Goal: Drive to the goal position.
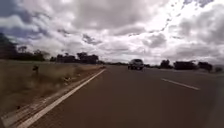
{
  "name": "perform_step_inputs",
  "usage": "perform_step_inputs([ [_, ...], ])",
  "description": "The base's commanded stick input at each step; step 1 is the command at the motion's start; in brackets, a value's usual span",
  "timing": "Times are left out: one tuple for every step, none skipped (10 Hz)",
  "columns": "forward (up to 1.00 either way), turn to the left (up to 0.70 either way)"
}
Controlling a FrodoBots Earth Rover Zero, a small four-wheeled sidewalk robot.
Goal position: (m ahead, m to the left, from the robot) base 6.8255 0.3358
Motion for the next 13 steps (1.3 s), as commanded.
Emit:
perform_step_inputs([
  [0.7, 0.0],
  [0.7, 0.0],
  [0.7, 0.0],
  [0.7, -0.03],
  [0.7, -0.19],
  [0.7, -0.27],
  [0.7, -0.35],
  [0.7, -0.35],
  [0.7, -0.35],
  [0.7, -0.2],
  [0.7, -0.04],
  [0.7, -0.01],
  [0.7, 0.0],
])
